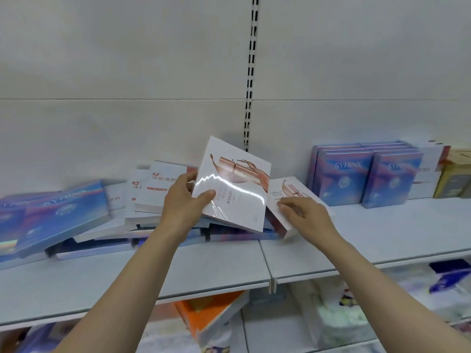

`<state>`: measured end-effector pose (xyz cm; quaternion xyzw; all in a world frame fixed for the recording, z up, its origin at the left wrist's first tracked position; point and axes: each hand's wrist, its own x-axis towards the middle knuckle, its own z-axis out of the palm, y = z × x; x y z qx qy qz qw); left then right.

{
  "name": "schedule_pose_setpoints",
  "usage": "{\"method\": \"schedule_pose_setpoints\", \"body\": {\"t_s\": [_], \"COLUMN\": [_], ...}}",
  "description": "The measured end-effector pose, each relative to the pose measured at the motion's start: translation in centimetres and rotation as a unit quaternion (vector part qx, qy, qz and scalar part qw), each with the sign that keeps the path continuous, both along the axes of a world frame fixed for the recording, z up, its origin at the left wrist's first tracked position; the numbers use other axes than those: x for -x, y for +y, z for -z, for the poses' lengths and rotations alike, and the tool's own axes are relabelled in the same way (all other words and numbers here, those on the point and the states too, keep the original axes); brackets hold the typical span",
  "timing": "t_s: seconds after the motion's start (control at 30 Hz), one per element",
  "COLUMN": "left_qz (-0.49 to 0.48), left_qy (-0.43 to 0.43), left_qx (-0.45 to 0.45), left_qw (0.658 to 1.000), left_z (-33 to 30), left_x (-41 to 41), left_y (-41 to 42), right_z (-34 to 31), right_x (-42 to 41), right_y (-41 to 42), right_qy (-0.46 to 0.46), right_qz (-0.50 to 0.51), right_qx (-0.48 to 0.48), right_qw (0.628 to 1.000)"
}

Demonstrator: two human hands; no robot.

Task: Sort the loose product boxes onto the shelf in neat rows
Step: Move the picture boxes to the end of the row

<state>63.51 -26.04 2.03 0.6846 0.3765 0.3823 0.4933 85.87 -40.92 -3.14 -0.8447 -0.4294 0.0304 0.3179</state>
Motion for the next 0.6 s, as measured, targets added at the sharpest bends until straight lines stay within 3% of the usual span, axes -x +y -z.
{"method": "schedule_pose_setpoints", "body": {"t_s": [0.17, 0.23, 0.37, 0.6], "left_qz": [0.010, 0.014, 0.012, 0.031], "left_qy": [-0.013, -0.016, -0.031, -0.063], "left_qx": [-0.013, -0.015, -0.025, -0.046], "left_qw": [1.000, 1.000, 0.999, 0.997], "left_z": [0.9, 1.0, 1.3, 2.6], "left_x": [-0.1, 0.1, 0.8, 1.7], "left_y": [-1.3, -1.9, -3.0, -4.9], "right_z": [0.4, 0.5, 0.3, 1.0], "right_x": [-3.0, -3.7, -3.0, -2.6], "right_y": [-1.7, -2.2, -3.5, -7.1], "right_qy": [0.049, 0.086, 0.059, 0.134], "right_qz": [0.138, 0.152, 0.168, 0.209], "right_qx": [0.104, 0.135, 0.229, 0.160], "right_qw": [0.984, 0.975, 0.957, 0.956]}}
